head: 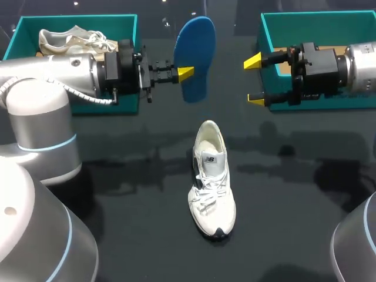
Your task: Take the shoe out of the shoebox, open the shoe tongue, remove and reinsert the insole, then place the shoe into the shoebox
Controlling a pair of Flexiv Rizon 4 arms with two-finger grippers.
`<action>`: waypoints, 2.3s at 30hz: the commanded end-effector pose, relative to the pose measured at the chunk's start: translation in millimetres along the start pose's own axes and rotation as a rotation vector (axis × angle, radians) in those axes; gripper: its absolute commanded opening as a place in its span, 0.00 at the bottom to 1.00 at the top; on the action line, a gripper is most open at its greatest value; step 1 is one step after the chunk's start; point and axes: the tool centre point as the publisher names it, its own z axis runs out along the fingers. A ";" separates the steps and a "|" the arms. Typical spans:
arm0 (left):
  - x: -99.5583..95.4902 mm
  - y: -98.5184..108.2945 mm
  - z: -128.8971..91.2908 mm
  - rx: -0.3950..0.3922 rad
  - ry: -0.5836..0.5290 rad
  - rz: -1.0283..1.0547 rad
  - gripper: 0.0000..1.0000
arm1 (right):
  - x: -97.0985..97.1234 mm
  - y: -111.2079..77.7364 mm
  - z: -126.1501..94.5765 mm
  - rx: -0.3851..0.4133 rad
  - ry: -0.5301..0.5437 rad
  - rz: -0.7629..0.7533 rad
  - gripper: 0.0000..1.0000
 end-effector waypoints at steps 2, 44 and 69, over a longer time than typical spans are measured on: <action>5.1 -4.8 -10.2 -0.038 -0.002 0.131 0.00 | -0.1 0.1 1.4 -0.001 -0.003 0.001 1.00; -3.7 2.4 11.5 -0.106 0.051 1.240 0.00 | 4.8 -0.7 6.6 0.007 -0.009 -0.020 1.00; -11.7 17.0 39.3 -0.035 0.122 1.379 0.00 | 2.1 -7.5 42.3 0.074 0.031 -0.088 0.78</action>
